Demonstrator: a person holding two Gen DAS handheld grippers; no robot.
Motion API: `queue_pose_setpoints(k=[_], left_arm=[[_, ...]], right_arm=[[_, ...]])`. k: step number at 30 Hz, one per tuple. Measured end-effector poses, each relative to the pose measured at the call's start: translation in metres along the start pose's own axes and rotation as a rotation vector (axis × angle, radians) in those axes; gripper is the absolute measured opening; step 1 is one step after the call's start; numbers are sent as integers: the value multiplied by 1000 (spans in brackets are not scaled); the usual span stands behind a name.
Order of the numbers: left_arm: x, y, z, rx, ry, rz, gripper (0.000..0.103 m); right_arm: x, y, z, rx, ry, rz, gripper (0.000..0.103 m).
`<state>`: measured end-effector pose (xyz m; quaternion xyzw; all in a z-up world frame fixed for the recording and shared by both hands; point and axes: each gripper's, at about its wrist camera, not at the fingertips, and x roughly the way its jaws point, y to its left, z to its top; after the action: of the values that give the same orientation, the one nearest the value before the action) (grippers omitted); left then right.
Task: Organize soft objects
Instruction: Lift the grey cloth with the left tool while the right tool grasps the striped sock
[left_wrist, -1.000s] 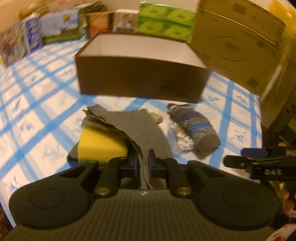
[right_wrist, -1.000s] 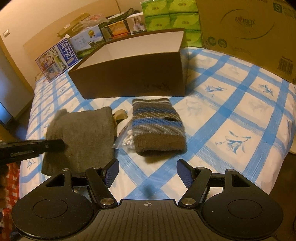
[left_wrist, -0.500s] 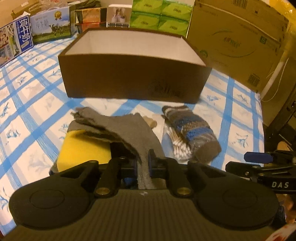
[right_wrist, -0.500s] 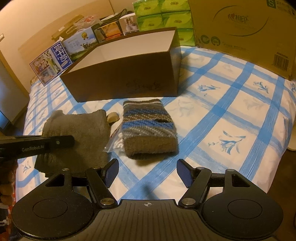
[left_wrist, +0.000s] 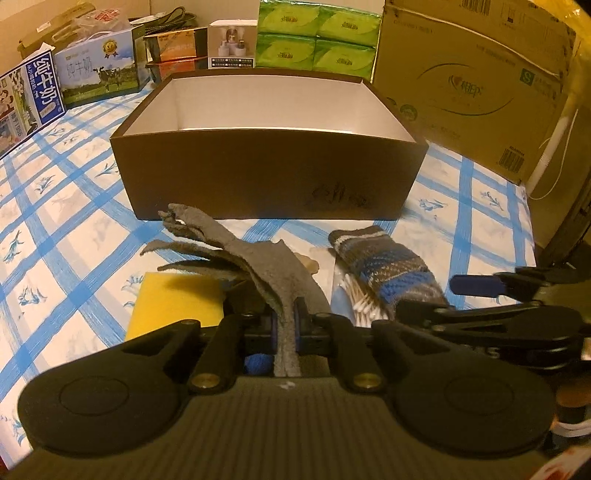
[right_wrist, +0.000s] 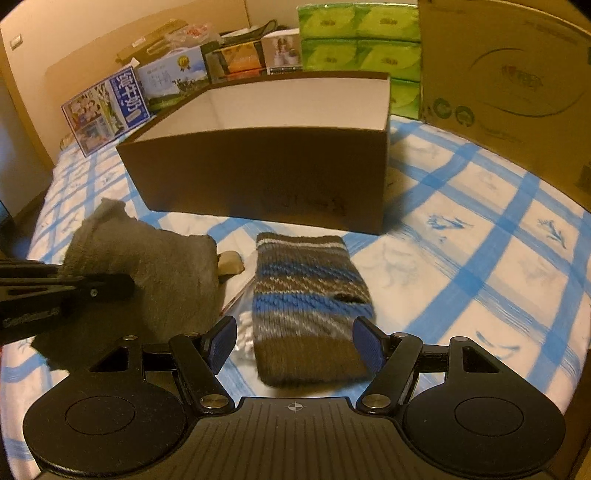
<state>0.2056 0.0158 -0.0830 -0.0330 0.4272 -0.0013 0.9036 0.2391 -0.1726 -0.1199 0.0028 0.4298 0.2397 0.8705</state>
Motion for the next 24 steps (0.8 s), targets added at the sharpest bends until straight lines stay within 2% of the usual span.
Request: queue_pose_setpoints(k=[6, 11, 13, 14, 16, 19, 24], left_arm=[[6, 1, 3, -1, 6, 8, 7], [9, 3, 4, -6, 10, 14, 7], [10, 3, 4, -5, 11, 16, 7], [10, 3, 4, -4, 11, 17, 7], [11, 3, 3, -4, 12, 19, 7], [10, 3, 3, -4, 13, 19, 7], [8, 2, 4, -5, 9, 9, 7]], right_arm=[[21, 0, 1, -11, 30, -43, 69], [28, -3, 0, -12, 37, -45, 67], [28, -3, -1, -14, 36, -40, 44], [28, -3, -1, -16, 41, -31, 41], [27, -2, -1, -21, 38, -26, 25], [20, 0, -2, -44, 11, -31, 19], [1, -4, 0, -24, -35, -21, 16]])
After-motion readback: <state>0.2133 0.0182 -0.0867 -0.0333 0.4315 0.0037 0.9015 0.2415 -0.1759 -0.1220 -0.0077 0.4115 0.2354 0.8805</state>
